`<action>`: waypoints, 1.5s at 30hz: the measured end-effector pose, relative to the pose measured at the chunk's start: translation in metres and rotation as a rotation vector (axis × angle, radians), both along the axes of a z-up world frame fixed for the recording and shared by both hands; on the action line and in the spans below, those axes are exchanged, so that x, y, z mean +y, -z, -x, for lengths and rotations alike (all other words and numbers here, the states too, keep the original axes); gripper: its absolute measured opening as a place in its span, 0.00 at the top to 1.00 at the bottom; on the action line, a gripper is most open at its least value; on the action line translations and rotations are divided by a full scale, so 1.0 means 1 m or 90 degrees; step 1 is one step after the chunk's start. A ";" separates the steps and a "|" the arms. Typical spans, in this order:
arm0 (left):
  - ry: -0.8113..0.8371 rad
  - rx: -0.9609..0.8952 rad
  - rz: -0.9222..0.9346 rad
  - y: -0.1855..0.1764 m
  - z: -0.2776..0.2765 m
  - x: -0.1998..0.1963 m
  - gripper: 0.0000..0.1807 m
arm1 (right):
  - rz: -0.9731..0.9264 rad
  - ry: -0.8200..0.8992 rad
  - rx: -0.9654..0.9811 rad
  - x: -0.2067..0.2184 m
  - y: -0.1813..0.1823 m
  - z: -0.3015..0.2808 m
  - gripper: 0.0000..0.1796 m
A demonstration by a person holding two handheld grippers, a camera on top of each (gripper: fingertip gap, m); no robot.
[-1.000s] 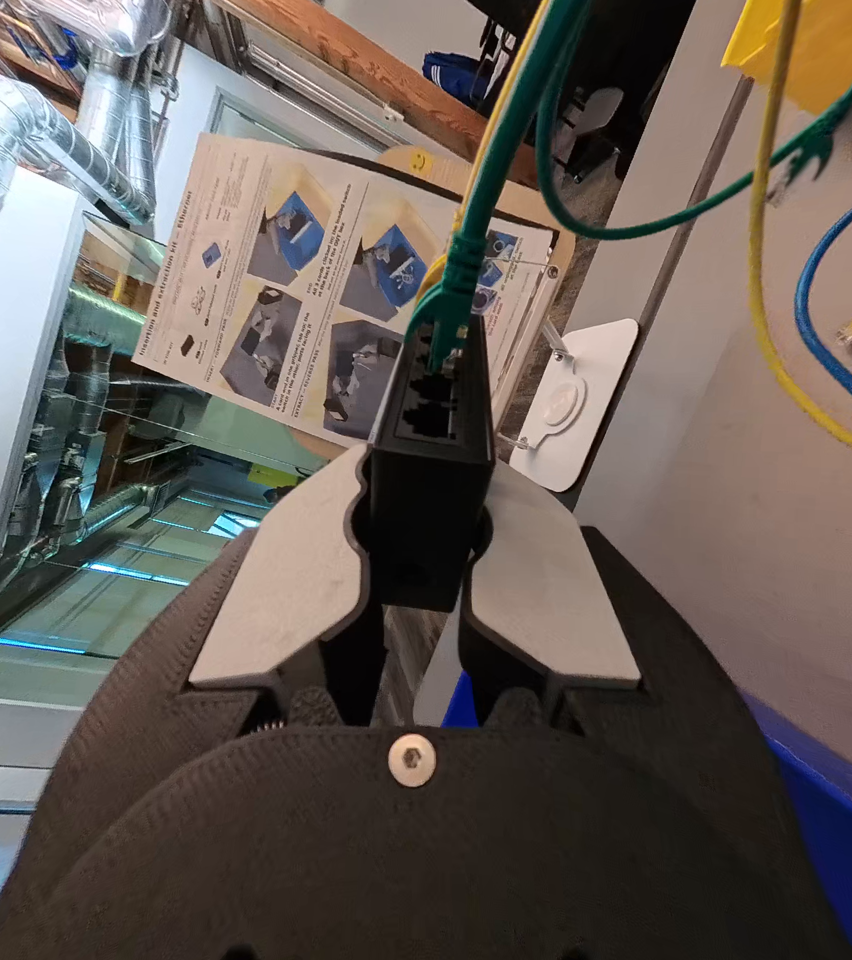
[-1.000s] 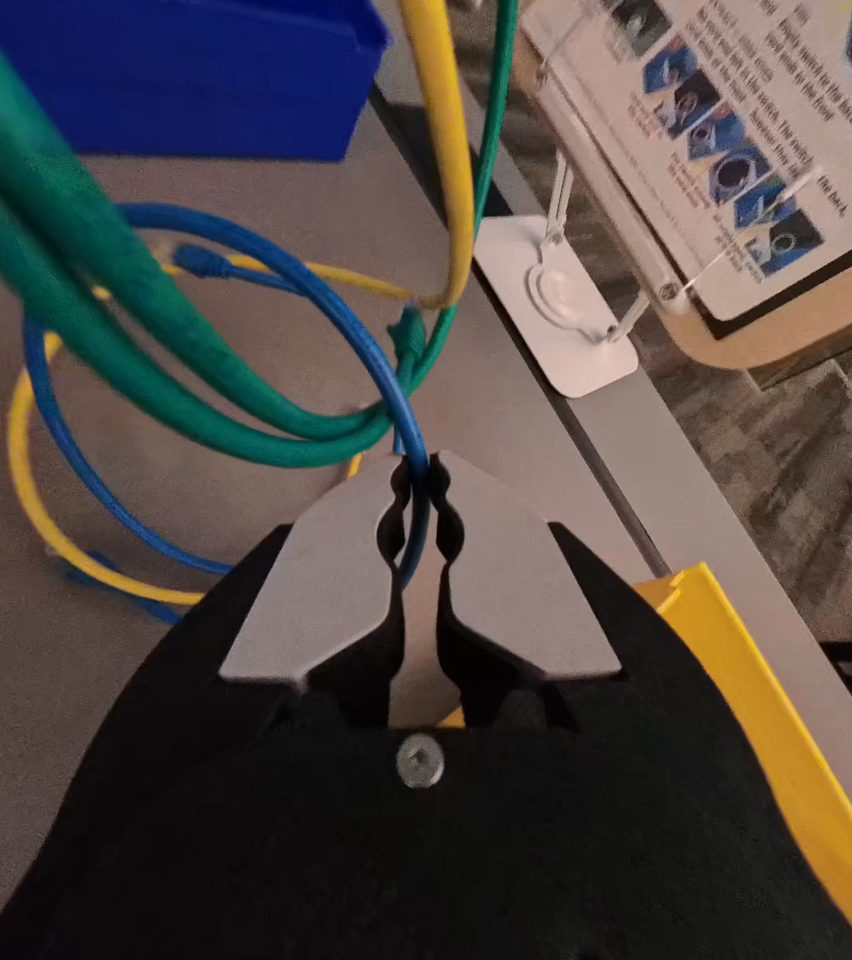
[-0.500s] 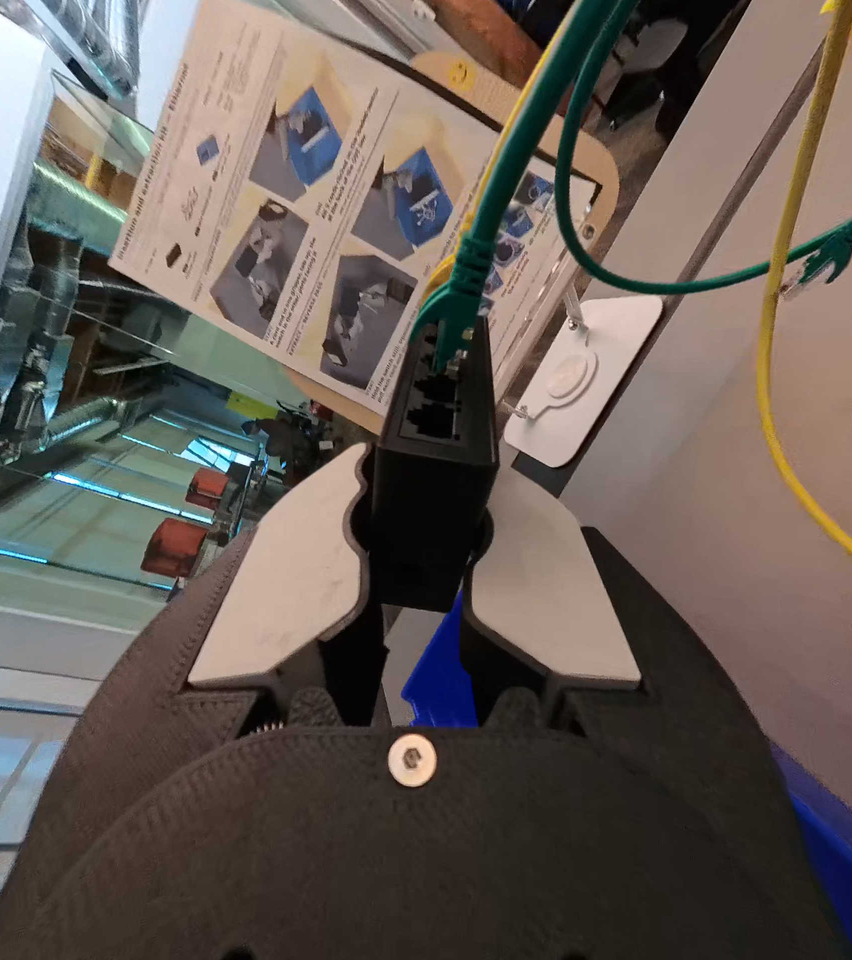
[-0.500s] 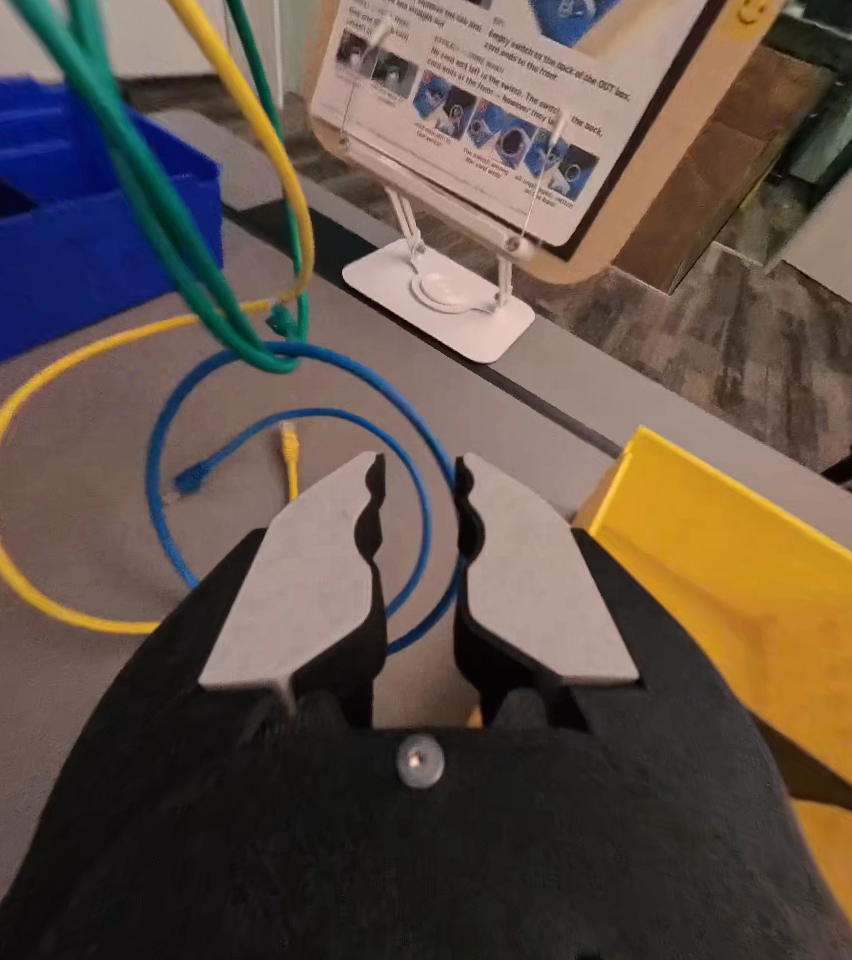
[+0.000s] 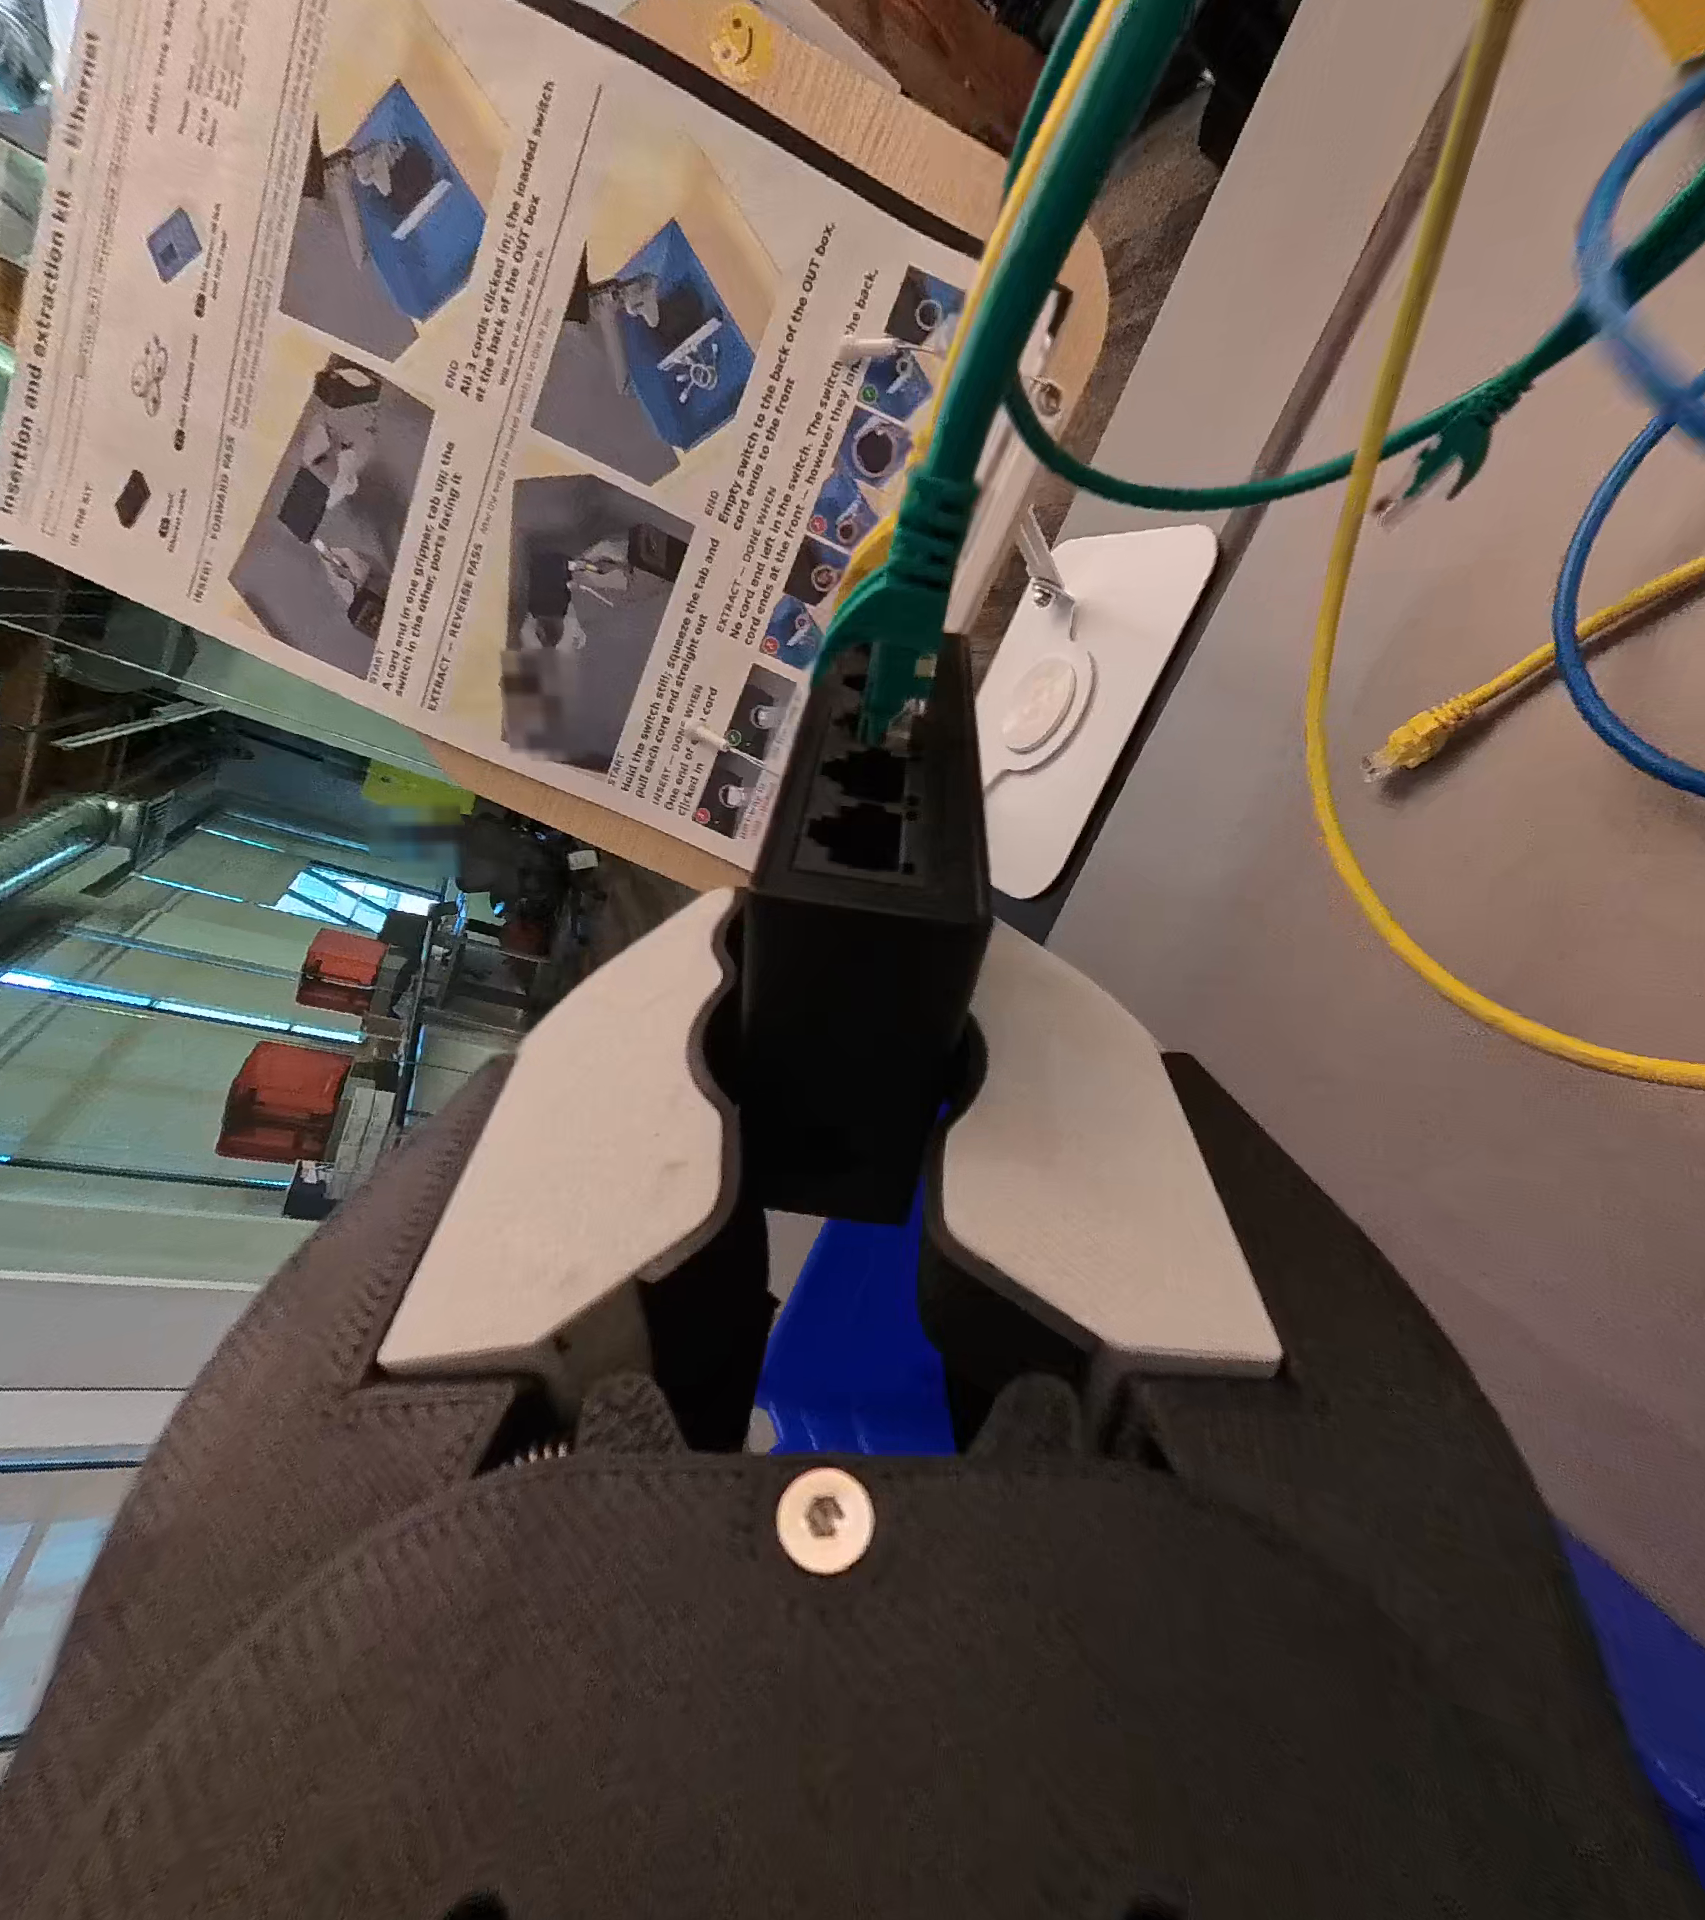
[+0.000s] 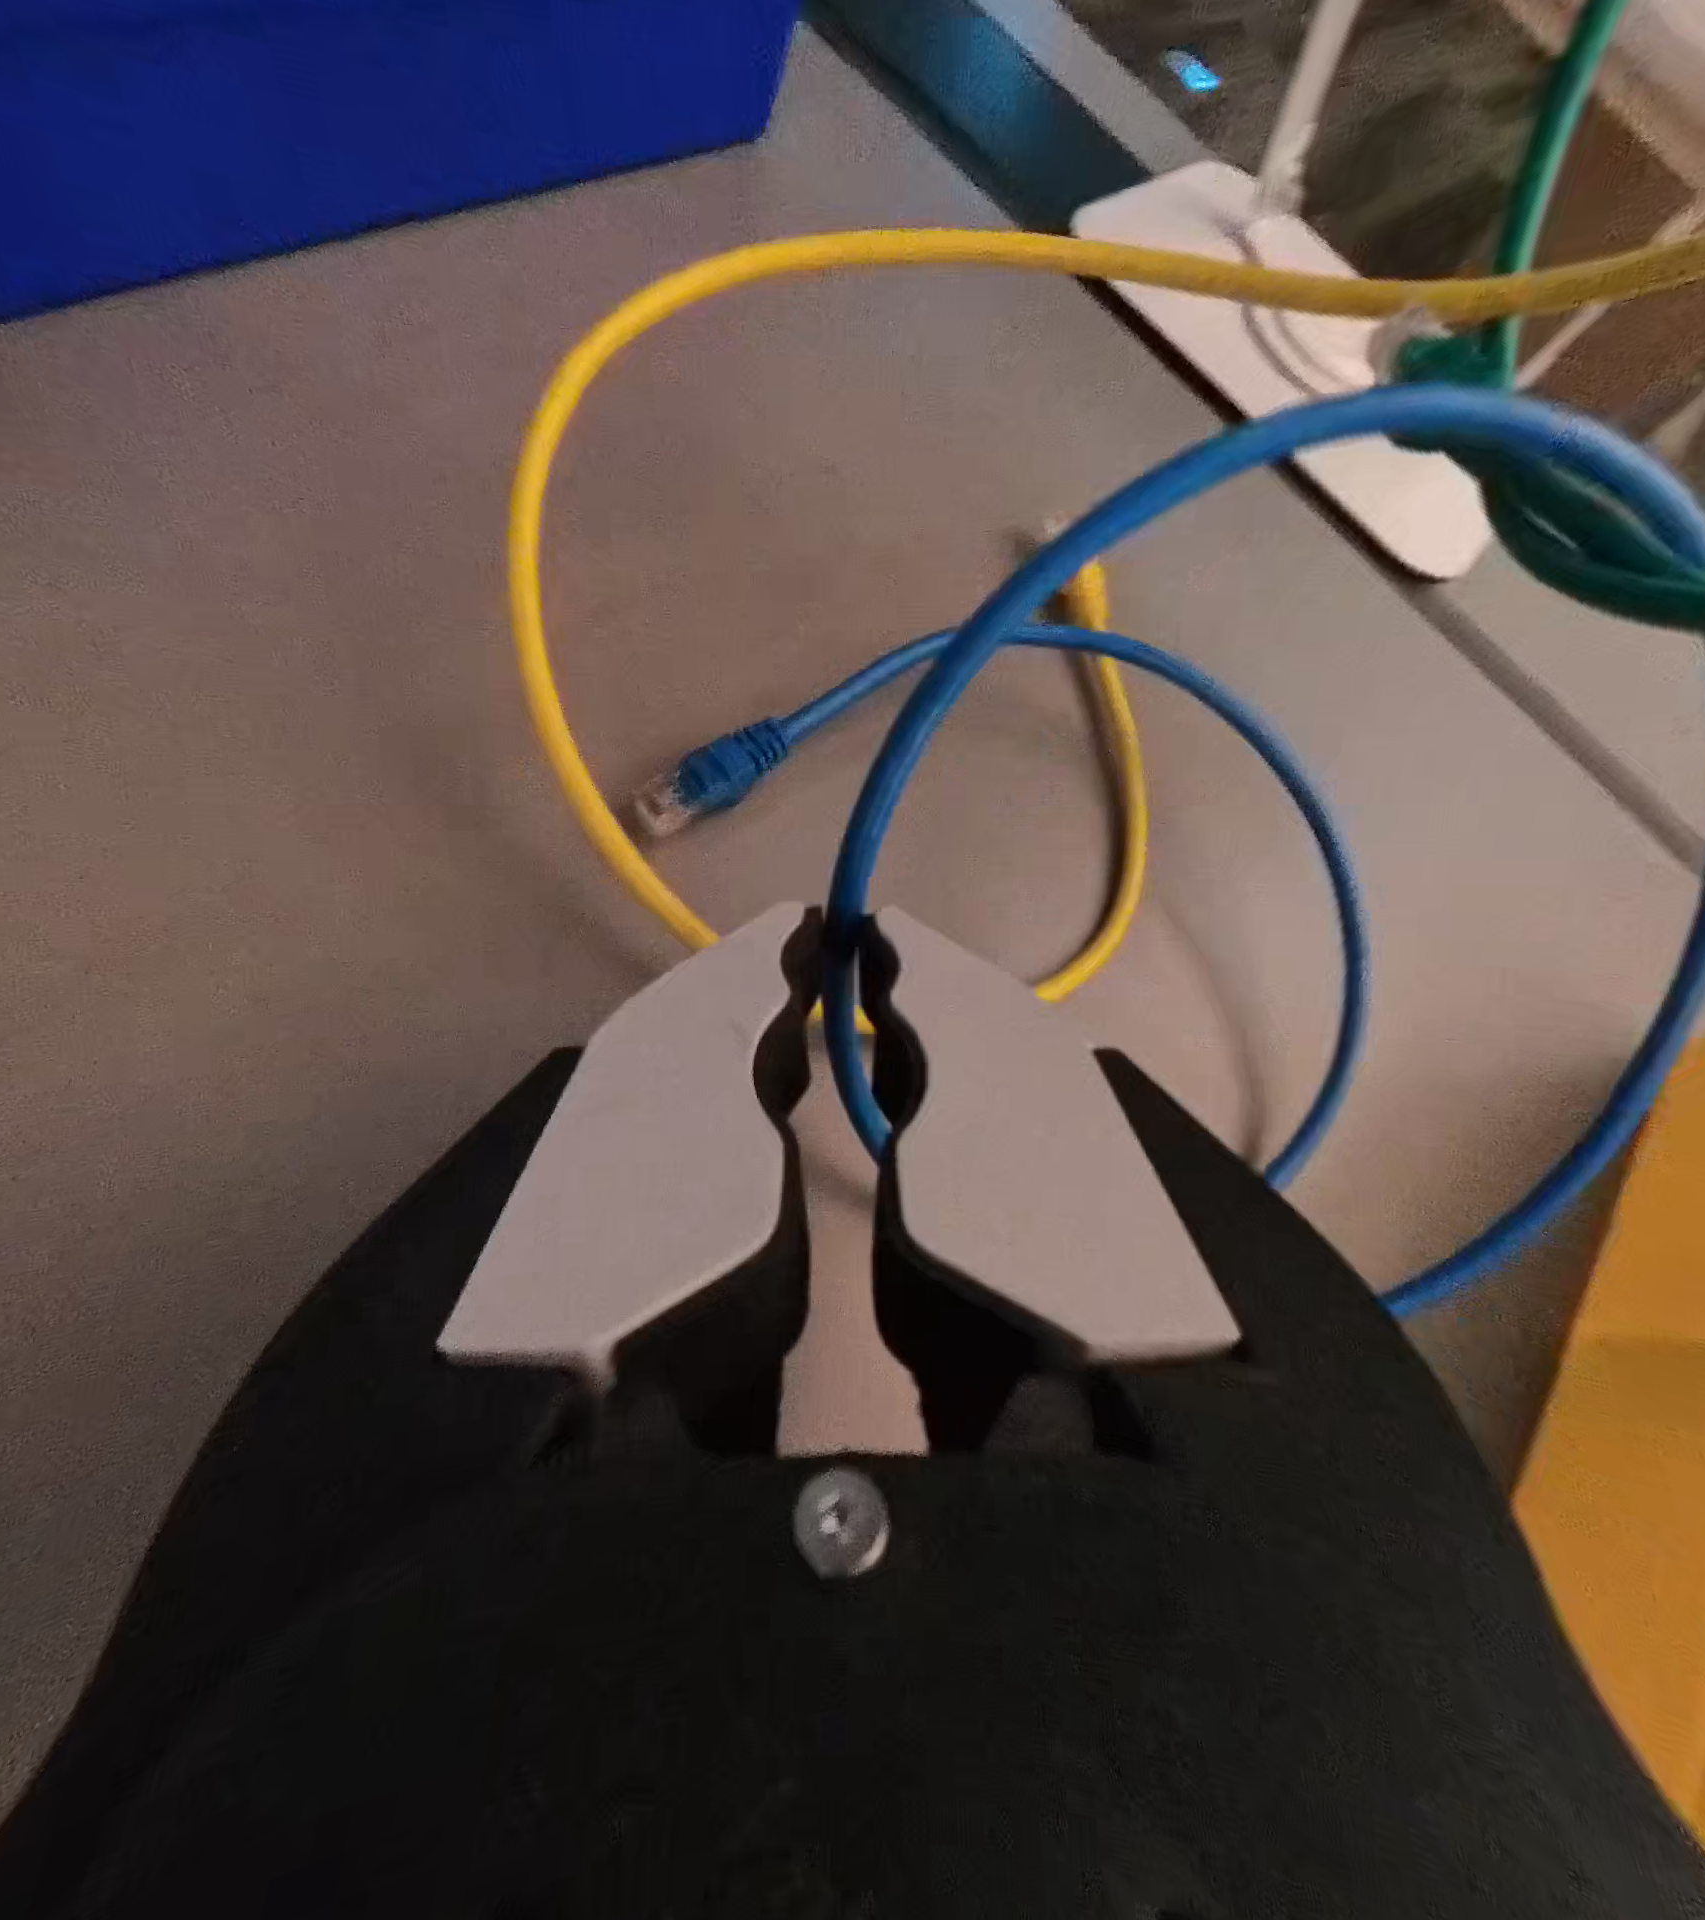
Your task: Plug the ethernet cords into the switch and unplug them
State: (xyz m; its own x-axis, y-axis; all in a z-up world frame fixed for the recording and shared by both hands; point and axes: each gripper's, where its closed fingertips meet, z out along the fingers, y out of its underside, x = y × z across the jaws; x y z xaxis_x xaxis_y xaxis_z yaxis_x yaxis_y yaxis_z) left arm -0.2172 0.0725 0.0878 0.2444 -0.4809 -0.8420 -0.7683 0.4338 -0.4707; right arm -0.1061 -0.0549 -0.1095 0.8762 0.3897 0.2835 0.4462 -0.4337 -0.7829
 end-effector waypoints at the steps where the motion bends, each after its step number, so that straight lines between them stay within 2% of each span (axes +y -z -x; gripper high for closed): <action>1: 0.000 0.004 0.008 0.003 -0.001 0.002 0.83 | 0.002 -0.022 0.041 -0.003 -0.005 0.005 0.96; 4: -0.018 0.029 0.034 0.017 -0.001 0.010 0.83 | -0.014 -0.083 0.123 -0.010 -0.043 0.015 0.96; 11: -0.035 0.080 0.104 0.054 -0.017 0.017 0.83 | -0.091 -0.215 0.084 -0.018 -0.184 0.017 0.96; 15: -0.032 0.050 0.183 0.062 -0.023 0.014 0.83 | -0.103 -0.332 0.043 -0.030 -0.239 0.034 0.96; 16: -0.026 0.046 0.198 0.063 -0.024 0.012 0.83 | -0.102 -0.380 0.016 -0.037 -0.246 0.042 0.96; 19: 0.019 0.033 0.276 0.069 -0.030 0.000 0.84 | -0.103 -0.431 -0.134 -0.038 -0.251 0.042 0.96; 21: 0.053 0.022 0.325 0.071 -0.033 -0.010 0.84 | -0.116 -0.497 -0.168 -0.046 -0.256 0.050 0.96; 33: 0.105 0.029 0.383 0.085 -0.052 -0.026 0.83 | -0.223 -0.714 -0.018 -0.098 -0.376 0.103 0.97; 39: 0.114 0.030 0.401 0.089 -0.057 -0.029 0.84 | -0.350 -0.819 0.089 -0.141 -0.447 0.118 0.99; 42: 0.108 0.036 0.397 0.092 -0.057 -0.027 0.84 | -0.433 -0.800 0.130 -0.150 -0.483 0.111 1.00; 43: 0.102 0.040 0.397 0.093 -0.057 -0.026 0.84 | -0.423 -0.770 0.101 -0.142 -0.483 0.109 1.00; 45: 0.084 0.045 0.390 0.097 -0.056 -0.021 0.84 | -0.356 -0.686 0.019 -0.115 -0.457 0.102 1.00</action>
